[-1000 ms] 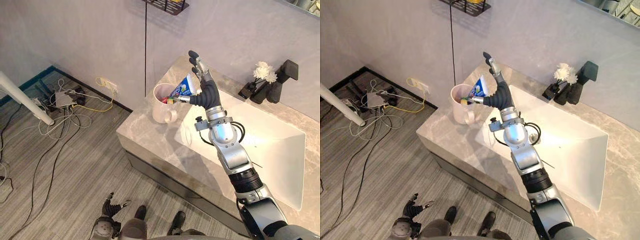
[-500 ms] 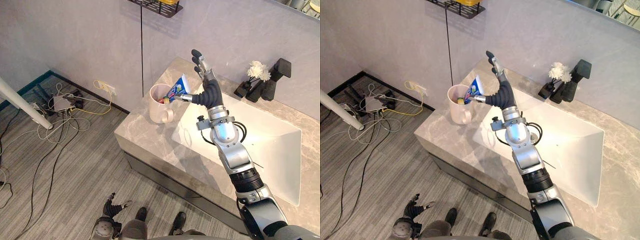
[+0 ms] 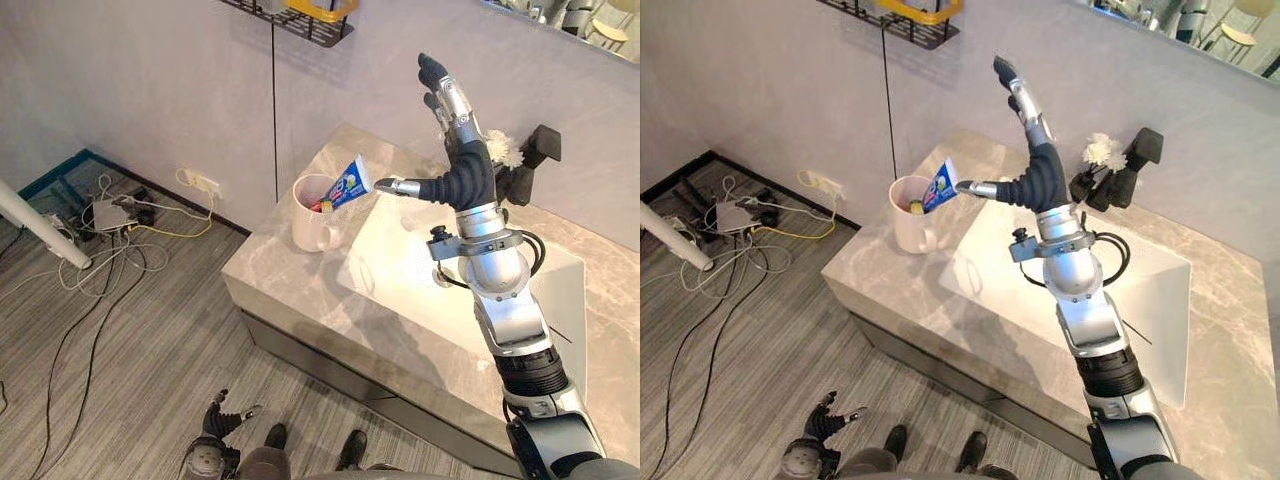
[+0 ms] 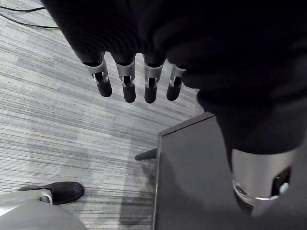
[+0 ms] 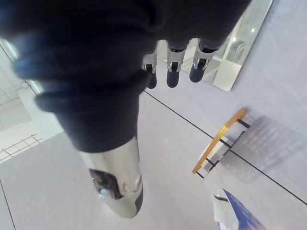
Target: Organize washtable
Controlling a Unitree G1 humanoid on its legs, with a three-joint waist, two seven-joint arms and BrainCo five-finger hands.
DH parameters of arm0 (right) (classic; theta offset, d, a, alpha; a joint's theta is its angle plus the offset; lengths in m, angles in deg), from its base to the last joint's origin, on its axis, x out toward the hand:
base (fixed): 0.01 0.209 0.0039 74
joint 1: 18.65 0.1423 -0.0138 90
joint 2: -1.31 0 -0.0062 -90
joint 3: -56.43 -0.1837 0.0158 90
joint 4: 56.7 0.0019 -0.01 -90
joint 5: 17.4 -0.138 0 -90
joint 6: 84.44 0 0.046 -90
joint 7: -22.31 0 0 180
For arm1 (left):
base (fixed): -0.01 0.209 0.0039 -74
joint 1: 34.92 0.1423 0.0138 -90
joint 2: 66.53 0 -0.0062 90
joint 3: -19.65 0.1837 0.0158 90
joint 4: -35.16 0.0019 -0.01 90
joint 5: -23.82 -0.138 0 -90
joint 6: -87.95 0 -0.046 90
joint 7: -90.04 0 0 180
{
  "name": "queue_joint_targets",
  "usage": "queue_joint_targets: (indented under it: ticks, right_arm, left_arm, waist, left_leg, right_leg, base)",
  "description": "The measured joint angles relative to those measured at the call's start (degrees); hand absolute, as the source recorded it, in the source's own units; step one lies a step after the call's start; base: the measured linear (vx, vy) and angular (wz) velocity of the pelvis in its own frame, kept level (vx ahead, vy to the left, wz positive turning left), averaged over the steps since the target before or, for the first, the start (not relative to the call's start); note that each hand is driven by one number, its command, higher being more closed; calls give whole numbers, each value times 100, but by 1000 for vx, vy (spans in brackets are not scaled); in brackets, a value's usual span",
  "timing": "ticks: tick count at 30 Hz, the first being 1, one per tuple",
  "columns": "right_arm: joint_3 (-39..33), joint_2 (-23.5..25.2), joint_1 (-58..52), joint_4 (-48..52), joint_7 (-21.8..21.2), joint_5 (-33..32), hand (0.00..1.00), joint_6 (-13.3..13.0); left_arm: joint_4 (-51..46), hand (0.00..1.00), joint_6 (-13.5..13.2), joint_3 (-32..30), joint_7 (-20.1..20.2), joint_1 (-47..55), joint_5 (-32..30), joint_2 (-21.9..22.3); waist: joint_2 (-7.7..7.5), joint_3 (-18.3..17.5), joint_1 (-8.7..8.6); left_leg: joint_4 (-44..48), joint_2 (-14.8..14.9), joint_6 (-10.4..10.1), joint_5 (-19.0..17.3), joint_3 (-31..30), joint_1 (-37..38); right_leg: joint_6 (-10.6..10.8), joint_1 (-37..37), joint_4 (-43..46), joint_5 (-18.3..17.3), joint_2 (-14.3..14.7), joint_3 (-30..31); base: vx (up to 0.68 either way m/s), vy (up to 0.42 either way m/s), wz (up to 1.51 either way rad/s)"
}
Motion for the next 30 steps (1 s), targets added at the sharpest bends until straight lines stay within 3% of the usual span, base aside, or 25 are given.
queue_joint_targets:
  ticks: [4,9,15,19,23,26,30]
  right_arm:
    - [-1031,-499,-236,808,36,-69,0,-136]
    - [-2619,-1016,-579,1200,266,-166,0,-412]
    - [-4246,-1013,-1277,900,618,-496,0,-491]
    - [-4957,-649,-1912,491,992,-665,0,-452]
    - [-5057,-220,-2587,201,1132,-645,0,-251]
    - [-5180,395,-3105,-158,1184,-583,0,11]
    - [-5252,1224,-3616,-592,1383,-557,0,296]
  left_arm:
    - [54,0,-26,-47,90,2,-10,0]
    - [163,0,-52,-81,122,50,-60,-21]
    - [287,0,-51,-95,227,91,-57,2]
    - [344,0,-51,-96,249,82,-55,132]
    - [395,0,-49,-100,326,96,-58,313]
    - [395,0,-47,-103,363,93,-60,504]
    - [393,0,-42,-131,361,89,-60,628]
  waist:
    - [-3,-2,-52]
    - [-2,-53,-340]
    - [69,-164,-629]
    - [135,-299,-802]
    - [203,-396,-957]
    - [252,-429,-1081]
    - [297,-459,-1088]
  left_leg:
    - [-60,1,2,-1,56,44]
    - [-88,15,66,-50,299,108]
    - [-87,19,112,-162,643,218]
    - [-77,33,136,-275,965,292]
    - [2,42,155,-399,1152,313]
    - [42,40,173,-466,1283,314]
    - [178,62,167,-593,1426,329]
  right_leg:
    - [3,-9,0,1,-1,59]
    - [22,-66,0,14,8,281]
    - [55,-121,1,46,23,607]
    - [79,-212,1,73,60,942]
    - [91,-255,1,79,86,1152]
    - [102,-299,1,87,94,1291]
    - [102,-289,2,87,119,1428]
  base:
    - [19,13,-6]
    - [25,28,-25]
    - [24,34,-31]
    - [26,29,-41]
    - [30,24,-33]
    - [31,20,-25]
    - [28,12,-18]
